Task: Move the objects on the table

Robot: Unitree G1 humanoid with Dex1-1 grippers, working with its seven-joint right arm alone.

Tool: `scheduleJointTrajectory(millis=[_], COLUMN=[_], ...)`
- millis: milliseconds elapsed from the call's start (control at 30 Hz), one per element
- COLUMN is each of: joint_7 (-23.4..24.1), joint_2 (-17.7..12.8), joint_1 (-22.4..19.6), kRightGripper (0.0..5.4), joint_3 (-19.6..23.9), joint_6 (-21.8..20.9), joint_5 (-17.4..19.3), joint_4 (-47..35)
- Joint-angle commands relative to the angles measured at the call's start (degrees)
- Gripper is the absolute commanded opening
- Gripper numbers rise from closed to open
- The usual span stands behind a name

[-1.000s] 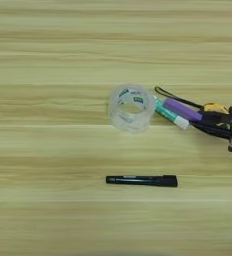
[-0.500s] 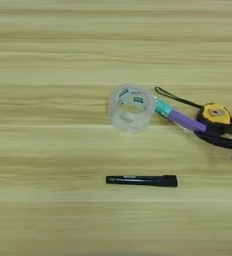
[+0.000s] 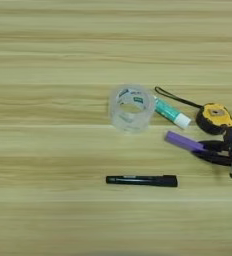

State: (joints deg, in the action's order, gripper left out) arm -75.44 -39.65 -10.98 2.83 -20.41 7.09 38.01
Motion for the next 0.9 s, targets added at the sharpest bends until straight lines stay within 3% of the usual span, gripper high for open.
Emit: scheduleJointTrajectory(millis=[33,333,900], joint_7=[1.75,2.02,2.2], joint_2=[-2.13,-2.13,-1.84], joint_1=[-1.86,-1.74,-2.14], kRightGripper=[0.79,0.79,3.22], joint_3=[0.61,0.36,0.26], joint_6=[-0.68,-0.85,-0.7], joint_5=[0.3,0.17,0.56], joint_4=[-2.11,-1.84,-2.56])
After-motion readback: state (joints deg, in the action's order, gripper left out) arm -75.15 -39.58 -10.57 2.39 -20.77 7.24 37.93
